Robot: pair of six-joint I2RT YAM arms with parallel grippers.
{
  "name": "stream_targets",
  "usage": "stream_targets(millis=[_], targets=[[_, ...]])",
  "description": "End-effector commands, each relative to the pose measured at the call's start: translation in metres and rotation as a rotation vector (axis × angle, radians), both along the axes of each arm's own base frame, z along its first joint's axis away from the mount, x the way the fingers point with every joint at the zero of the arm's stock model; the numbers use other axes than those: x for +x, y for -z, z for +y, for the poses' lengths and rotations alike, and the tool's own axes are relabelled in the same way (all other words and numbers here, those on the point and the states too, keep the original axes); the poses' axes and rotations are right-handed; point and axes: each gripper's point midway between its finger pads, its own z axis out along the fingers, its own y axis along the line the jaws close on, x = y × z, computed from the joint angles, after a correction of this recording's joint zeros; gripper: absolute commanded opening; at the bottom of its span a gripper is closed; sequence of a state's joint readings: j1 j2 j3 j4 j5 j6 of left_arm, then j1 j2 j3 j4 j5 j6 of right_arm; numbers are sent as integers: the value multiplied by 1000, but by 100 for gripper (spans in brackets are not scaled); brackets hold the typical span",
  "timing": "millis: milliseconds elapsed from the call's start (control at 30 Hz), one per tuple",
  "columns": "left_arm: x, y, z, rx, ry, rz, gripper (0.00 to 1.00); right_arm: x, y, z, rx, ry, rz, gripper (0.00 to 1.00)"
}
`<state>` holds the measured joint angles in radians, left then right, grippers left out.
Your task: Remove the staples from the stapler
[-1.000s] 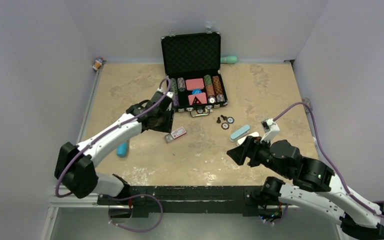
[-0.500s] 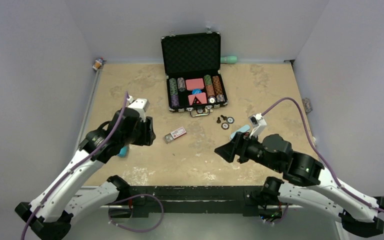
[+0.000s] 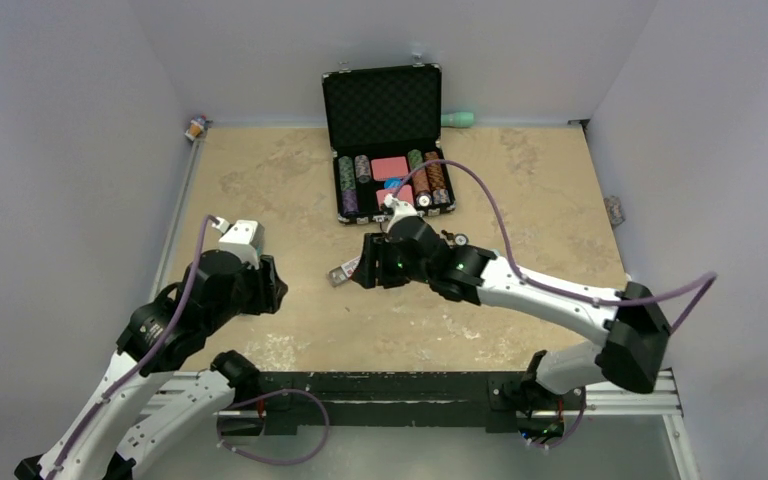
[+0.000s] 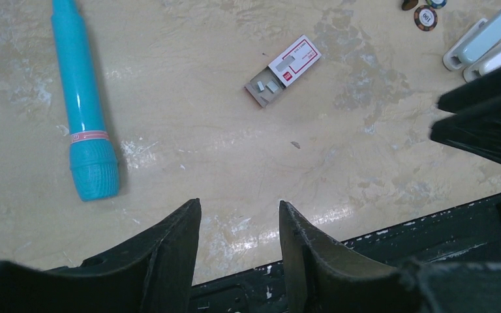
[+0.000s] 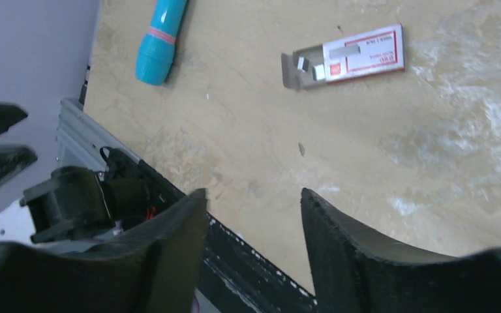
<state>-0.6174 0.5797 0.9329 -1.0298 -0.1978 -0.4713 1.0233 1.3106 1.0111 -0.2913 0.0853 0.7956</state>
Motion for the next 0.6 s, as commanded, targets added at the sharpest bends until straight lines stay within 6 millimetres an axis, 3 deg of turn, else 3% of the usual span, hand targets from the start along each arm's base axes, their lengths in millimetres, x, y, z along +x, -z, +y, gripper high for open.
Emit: stream_targets(millis=[0, 67, 300, 567], targets=[[4, -2, 1, -8, -17, -27, 52, 49, -25, 32, 71, -34, -94, 48], [4, -2, 2, -8, -21, -25, 52, 69, -15, 37, 66, -45, -77, 35], [2, -5, 2, -28, -18, -47, 50, 117, 36, 61, -29, -74, -30, 10], [2, -6, 2, -36, -18, -52, 48, 149, 60, 67, -81, -30, -24, 0]])
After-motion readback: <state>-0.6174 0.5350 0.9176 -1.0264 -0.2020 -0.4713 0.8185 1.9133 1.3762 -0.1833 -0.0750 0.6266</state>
